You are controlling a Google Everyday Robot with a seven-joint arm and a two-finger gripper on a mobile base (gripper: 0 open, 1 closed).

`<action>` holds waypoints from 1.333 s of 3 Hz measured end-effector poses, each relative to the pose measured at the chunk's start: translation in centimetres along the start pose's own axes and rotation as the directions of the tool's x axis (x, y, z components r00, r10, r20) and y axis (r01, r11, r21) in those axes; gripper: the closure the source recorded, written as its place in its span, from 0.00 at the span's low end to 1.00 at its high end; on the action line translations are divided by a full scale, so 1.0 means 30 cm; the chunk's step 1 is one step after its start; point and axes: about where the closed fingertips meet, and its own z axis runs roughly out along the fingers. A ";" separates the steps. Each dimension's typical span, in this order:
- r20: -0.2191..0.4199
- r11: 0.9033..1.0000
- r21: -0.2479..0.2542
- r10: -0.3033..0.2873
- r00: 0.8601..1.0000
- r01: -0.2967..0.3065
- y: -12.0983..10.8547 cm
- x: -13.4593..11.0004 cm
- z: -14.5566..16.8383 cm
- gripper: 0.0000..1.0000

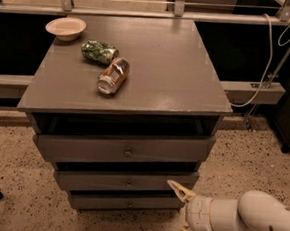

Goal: Open middle drawer

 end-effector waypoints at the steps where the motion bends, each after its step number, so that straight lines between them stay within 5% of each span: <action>1: -0.030 0.999 -0.037 -0.021 0.999 0.020 0.002 0.014 0.018 0.00; 4: -0.096 0.990 -0.140 0.020 0.995 -0.033 -0.002 0.454 0.223 0.00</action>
Offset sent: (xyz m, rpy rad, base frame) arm 0.0419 -0.0599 -0.1181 -0.1455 0.1281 0.0374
